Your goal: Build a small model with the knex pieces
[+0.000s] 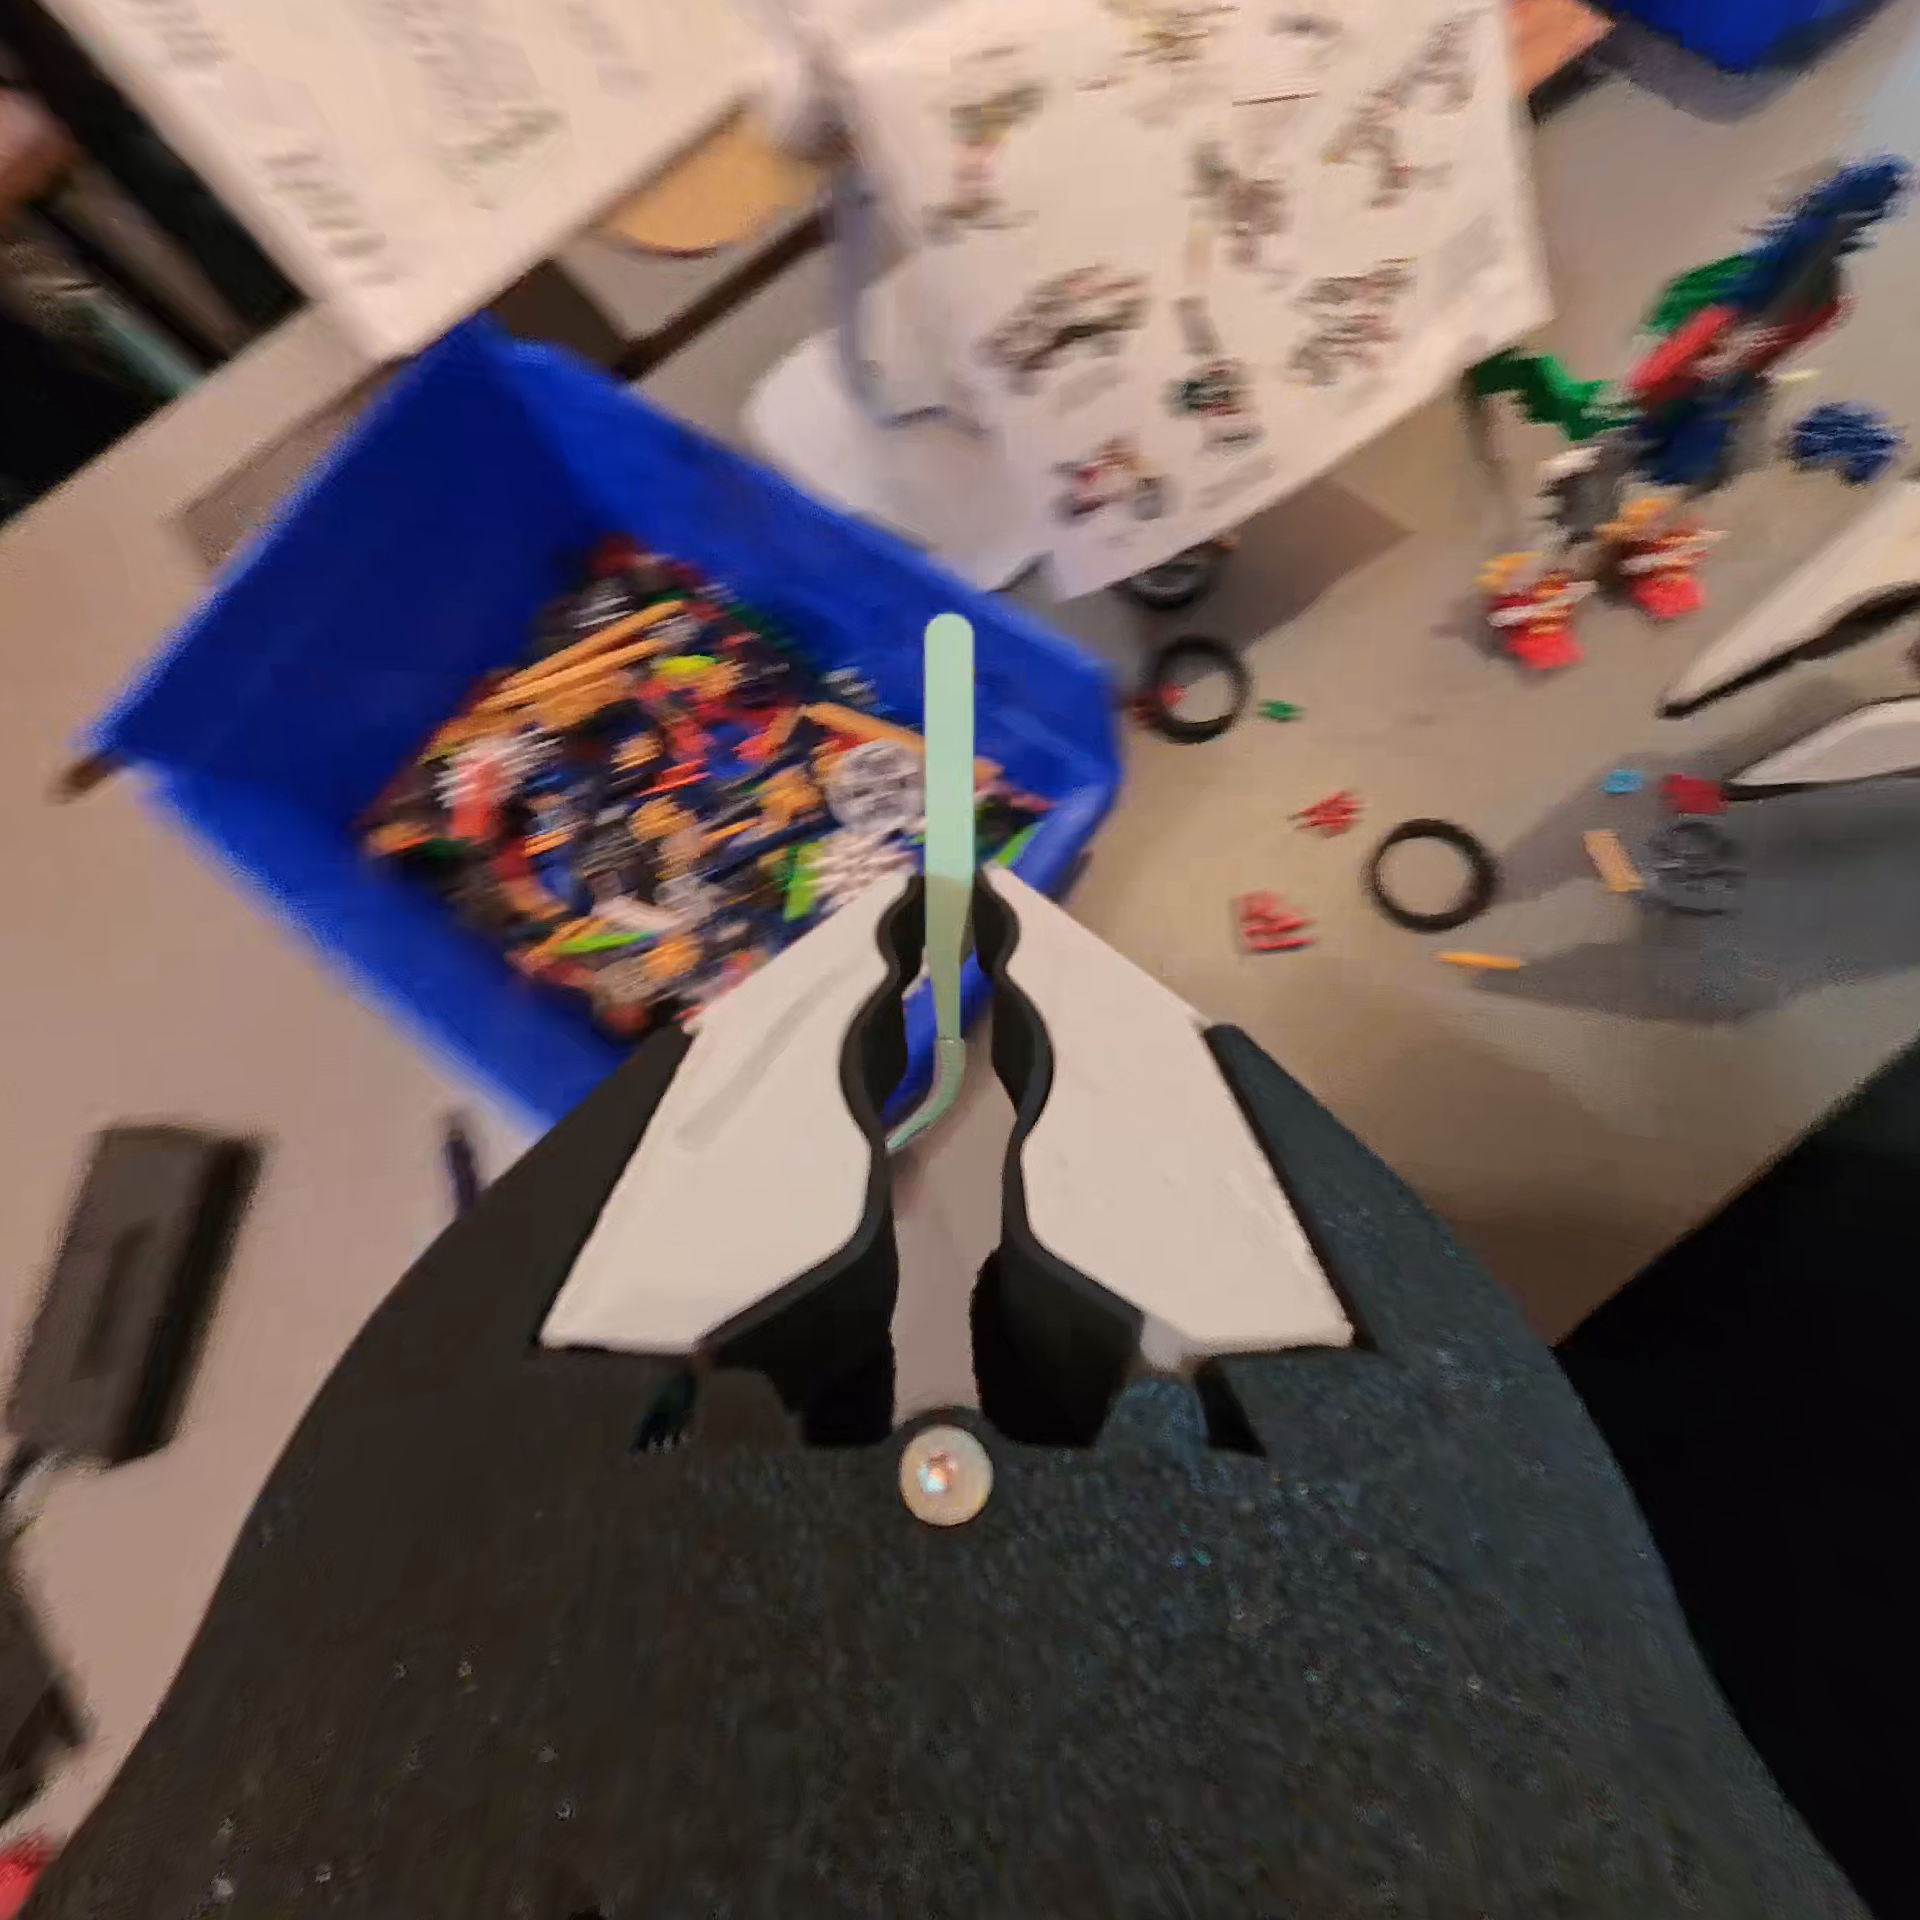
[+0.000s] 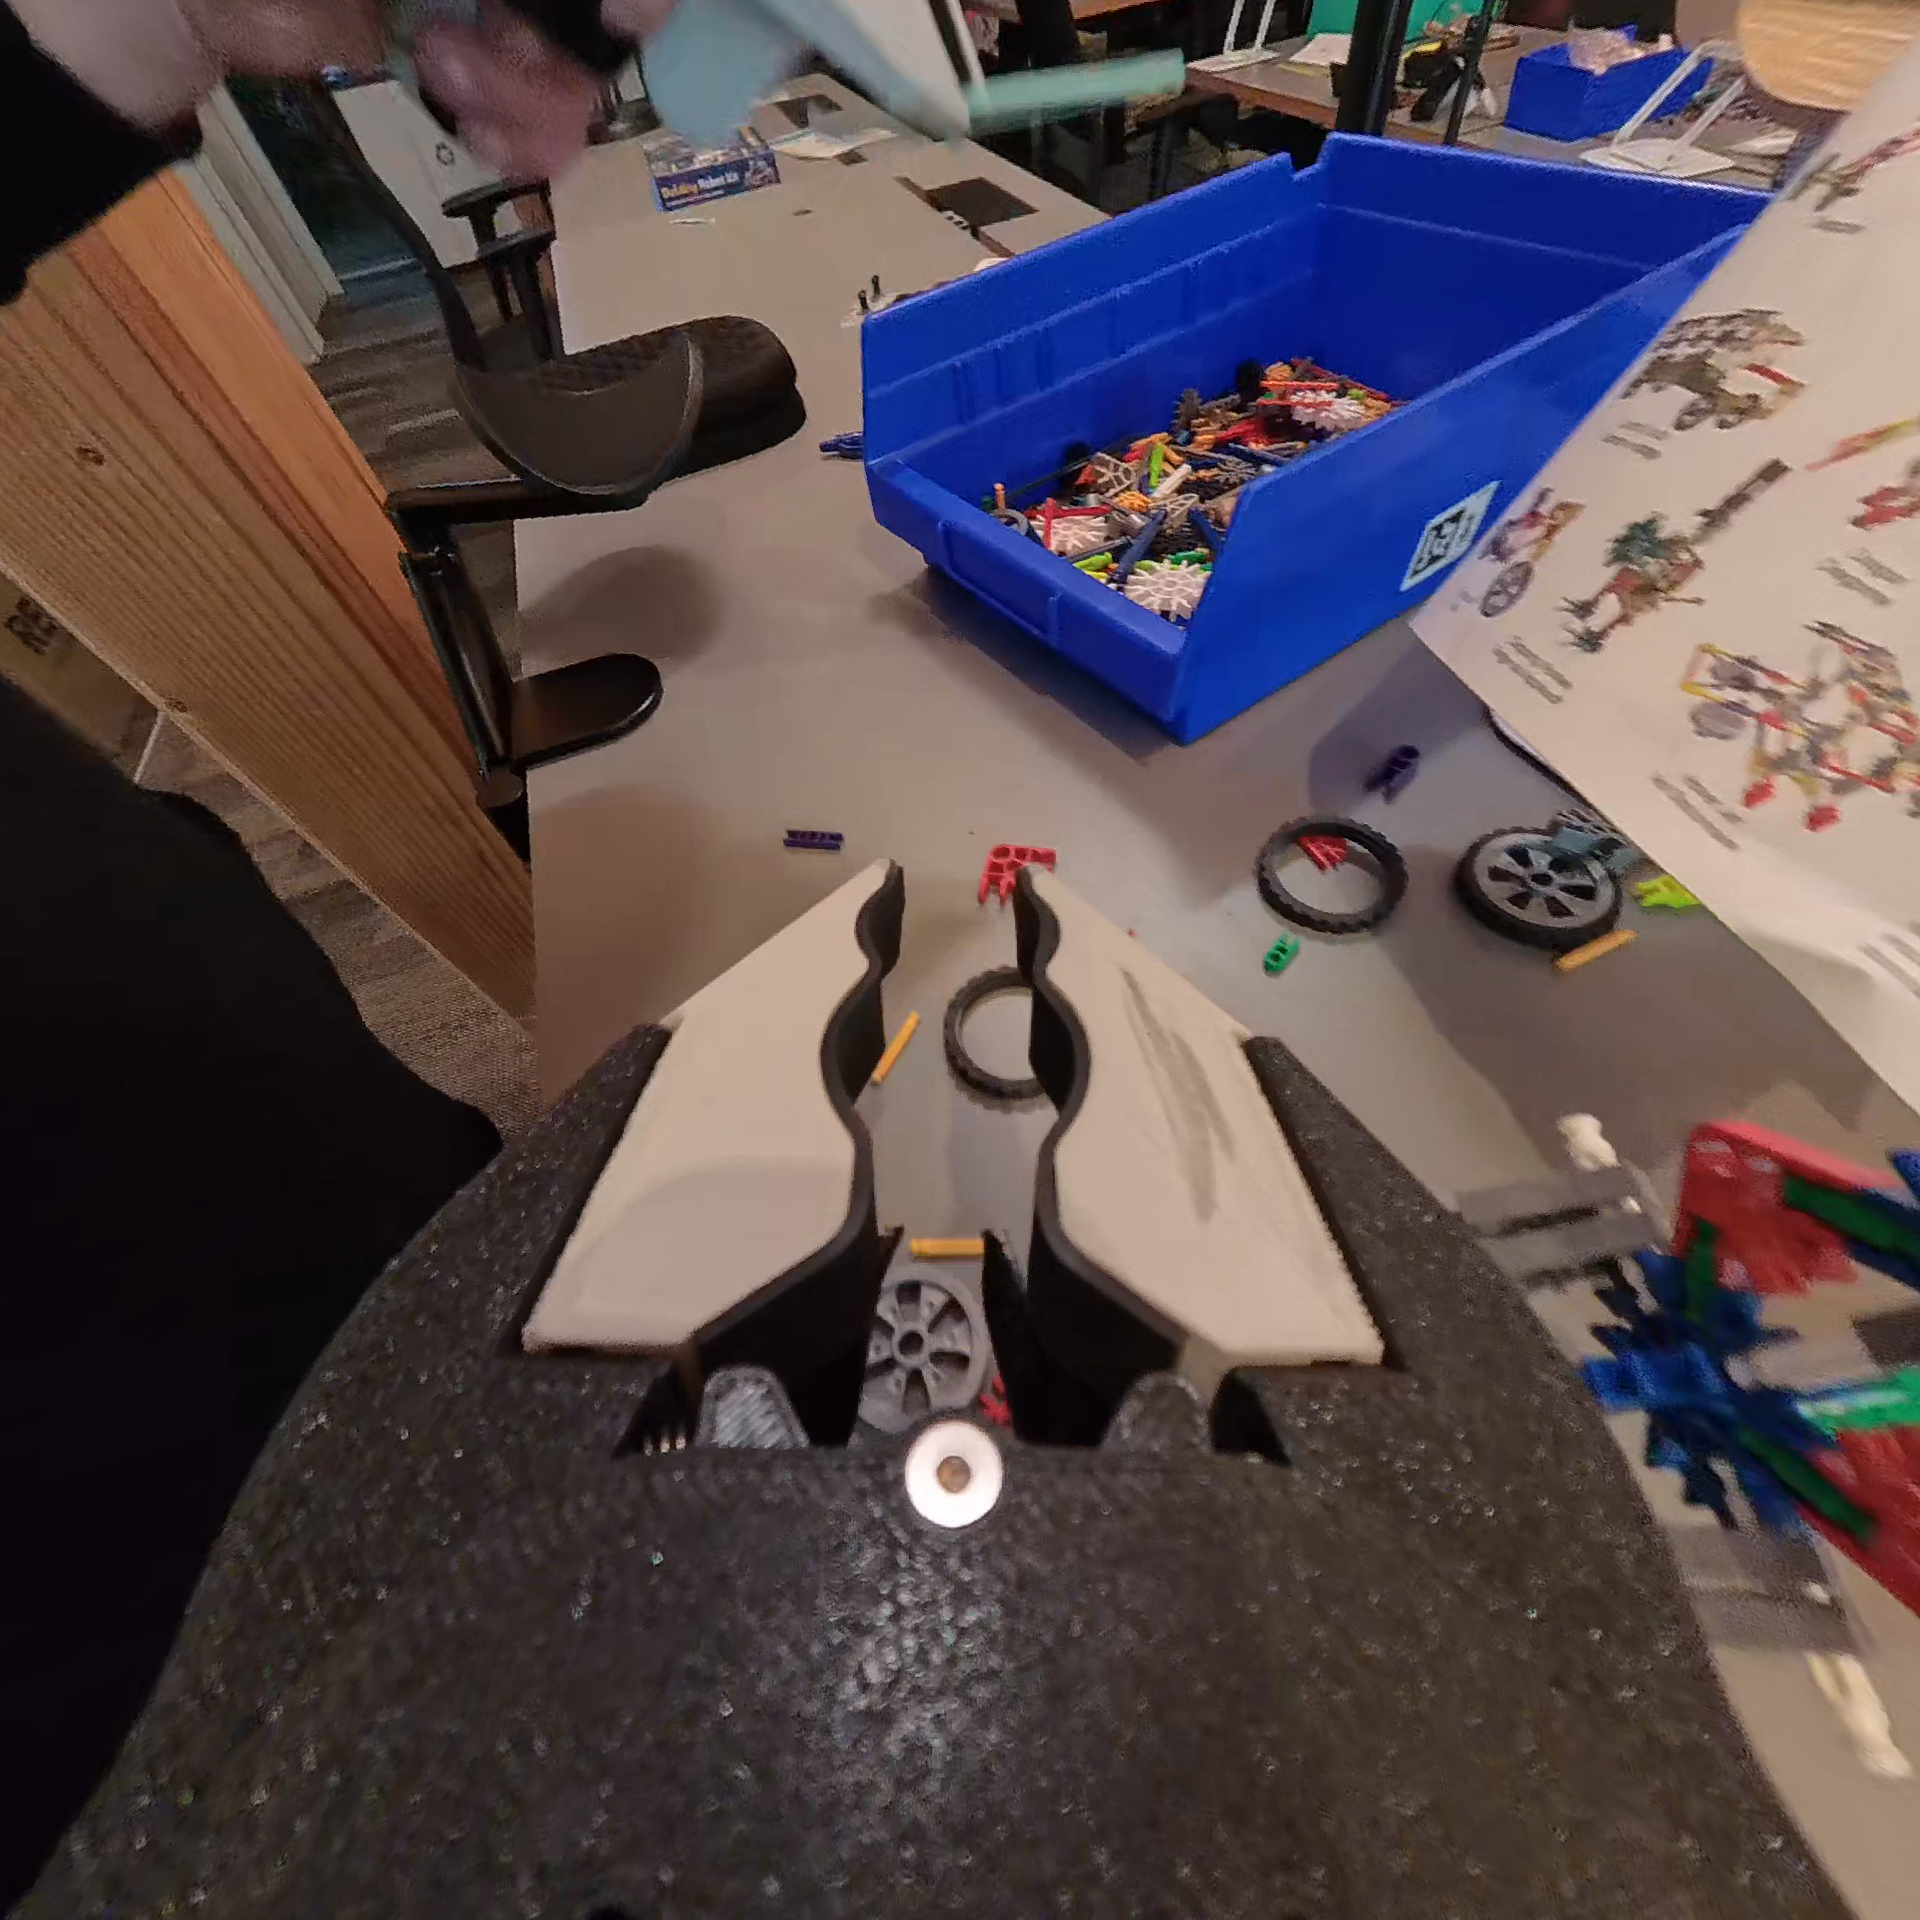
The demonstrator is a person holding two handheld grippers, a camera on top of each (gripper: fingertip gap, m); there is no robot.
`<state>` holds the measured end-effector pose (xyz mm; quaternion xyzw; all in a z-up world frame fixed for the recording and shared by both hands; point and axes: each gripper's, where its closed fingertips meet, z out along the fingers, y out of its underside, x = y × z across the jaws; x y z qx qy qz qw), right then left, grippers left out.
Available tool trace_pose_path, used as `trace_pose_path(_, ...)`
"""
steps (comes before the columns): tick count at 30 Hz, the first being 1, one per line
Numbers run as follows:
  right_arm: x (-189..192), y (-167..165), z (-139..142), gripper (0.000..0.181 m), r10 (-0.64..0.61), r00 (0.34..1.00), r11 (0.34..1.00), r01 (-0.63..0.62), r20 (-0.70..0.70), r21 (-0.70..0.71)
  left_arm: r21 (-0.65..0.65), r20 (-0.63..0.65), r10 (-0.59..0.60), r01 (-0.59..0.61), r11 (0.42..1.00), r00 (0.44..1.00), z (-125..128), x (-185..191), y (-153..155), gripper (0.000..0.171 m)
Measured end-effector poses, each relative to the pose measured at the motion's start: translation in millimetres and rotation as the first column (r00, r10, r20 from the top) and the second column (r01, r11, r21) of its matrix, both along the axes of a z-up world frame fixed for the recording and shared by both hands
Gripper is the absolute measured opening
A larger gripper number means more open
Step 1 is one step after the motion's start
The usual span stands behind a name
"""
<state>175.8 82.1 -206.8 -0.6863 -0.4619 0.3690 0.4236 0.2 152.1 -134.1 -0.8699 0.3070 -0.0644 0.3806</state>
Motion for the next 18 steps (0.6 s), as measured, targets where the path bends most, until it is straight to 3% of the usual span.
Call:
trace_pose_path(4, -22.2, -3.6, 0.4, 0.02, 0.006, 1.0, 1.0, -0.006, 0.007, -0.012, 0.091, -0.098, 0.214, -0.205, 0.975, 0.972, 29.4, -135.8, 17.9, 0.007)
trace_pose_path(8, -44.8, -7.3, -0.3, 0.02, 0.002, 1.0, 1.0, -0.002, 0.031, -0.021, 0.059, -0.14, 0.397, -0.393, 0.918, 0.907, 11.8, -284.0, 22.1, 0.007)
trace_pose_path(13, -69.6, -15.3, -2.9, 0.02, -0.009, 0.998, 0.999, 0.011, 0.062, -0.046, -0.026, -0.311, 0.51, -0.543, 0.839, 0.802, -61.2, -437.2, 8.5, 0.006)
trace_pose_path(18, -86.5, -23.7, -7.1, 0.02, -0.027, 0.994, 0.997, 0.034, 0.108, -0.063, -0.21, -0.302, 0.593, -0.658, 0.723, 0.747, -163.8, -525.1, -28.1, 0.007)
